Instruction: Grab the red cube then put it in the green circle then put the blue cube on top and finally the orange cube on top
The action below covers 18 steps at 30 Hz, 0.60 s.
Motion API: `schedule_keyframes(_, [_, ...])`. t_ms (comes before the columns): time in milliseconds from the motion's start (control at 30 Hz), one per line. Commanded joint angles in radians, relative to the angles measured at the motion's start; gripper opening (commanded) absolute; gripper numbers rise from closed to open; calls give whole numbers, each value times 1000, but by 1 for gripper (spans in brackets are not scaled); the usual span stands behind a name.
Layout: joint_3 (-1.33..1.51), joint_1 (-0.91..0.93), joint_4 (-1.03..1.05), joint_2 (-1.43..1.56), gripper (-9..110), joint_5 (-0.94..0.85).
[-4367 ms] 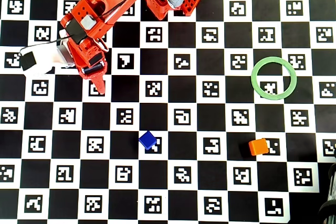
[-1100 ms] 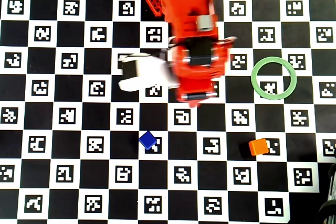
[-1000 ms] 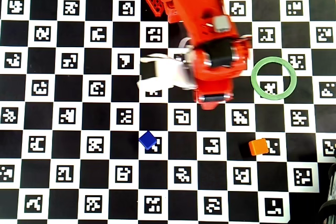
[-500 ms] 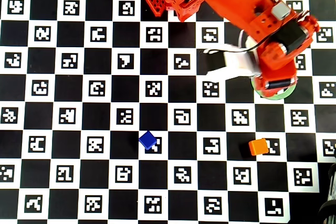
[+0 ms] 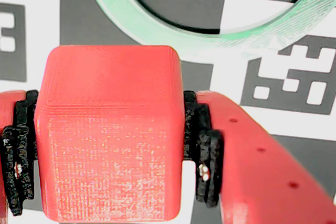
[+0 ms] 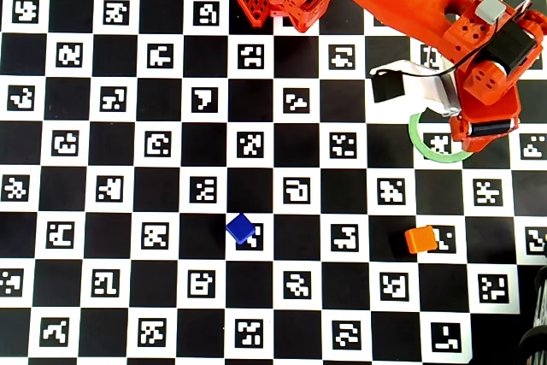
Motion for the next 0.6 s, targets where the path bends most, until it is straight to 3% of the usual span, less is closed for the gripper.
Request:
schedule_keyframes(0, [-61,-6,-31,46,4,5])
schedule_keyframes(567, [230,-41,-227,74,4,28])
